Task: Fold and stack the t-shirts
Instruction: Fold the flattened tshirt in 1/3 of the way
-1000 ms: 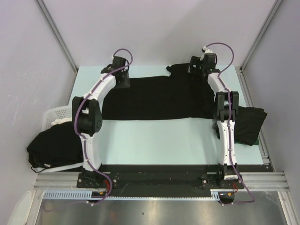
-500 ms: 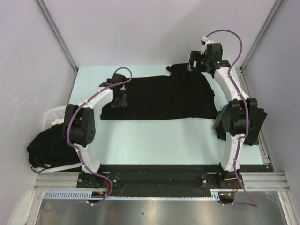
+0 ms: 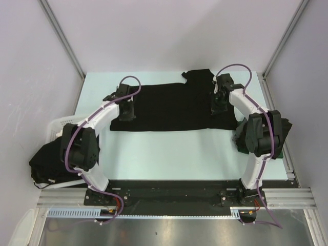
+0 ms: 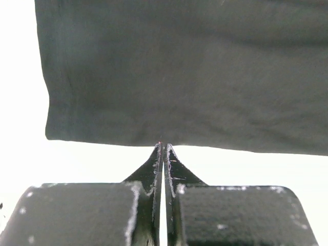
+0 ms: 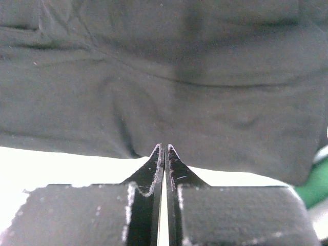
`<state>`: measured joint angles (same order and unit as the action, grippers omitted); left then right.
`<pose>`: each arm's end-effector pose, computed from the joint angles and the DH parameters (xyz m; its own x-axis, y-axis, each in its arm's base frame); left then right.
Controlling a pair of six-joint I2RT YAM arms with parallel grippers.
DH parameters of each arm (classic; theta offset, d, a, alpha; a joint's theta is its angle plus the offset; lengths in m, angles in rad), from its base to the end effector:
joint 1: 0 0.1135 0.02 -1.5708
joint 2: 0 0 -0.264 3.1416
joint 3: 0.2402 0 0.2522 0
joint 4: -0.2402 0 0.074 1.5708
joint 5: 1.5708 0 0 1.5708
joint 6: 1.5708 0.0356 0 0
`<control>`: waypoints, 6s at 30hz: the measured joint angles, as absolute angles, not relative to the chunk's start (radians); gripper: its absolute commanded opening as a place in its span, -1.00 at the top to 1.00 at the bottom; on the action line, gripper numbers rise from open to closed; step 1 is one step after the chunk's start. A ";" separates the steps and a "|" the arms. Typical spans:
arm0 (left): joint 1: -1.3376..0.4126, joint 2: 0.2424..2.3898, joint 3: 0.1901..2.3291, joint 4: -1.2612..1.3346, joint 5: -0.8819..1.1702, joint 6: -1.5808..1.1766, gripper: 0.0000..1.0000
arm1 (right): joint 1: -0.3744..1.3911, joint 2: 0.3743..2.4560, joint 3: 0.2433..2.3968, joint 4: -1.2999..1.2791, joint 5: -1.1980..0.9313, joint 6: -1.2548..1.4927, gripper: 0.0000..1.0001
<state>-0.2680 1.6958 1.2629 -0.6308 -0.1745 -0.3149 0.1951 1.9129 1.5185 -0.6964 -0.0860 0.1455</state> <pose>0.3424 -0.0876 0.2318 -0.8571 -0.0809 -0.5088 -0.0904 0.9959 -0.0061 0.4000 0.0822 0.2264 -0.8946 -0.0295 -0.4459 -0.1034 0.9844 0.1423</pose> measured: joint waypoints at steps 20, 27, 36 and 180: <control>-0.268 1.753 1.351 -0.636 -0.184 -0.368 1.00 | 0.221 1.945 1.588 -0.717 0.117 0.101 1.00; -0.268 1.814 1.362 -0.630 -0.199 -0.387 1.00 | 0.221 2.049 1.690 -0.708 0.128 0.088 1.00; -0.268 1.898 1.364 -0.637 -0.228 -0.419 1.00 | 0.221 2.072 1.792 -0.717 0.125 0.084 1.00; -0.273 1.697 0.996 -0.576 -0.099 -0.521 1.00 | 0.247 1.884 1.527 -0.590 0.094 0.430 1.00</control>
<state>-0.2729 1.6974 0.9962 -0.5762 -0.0986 -0.5209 0.2474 1.8839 1.5269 -0.5896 0.0937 0.4305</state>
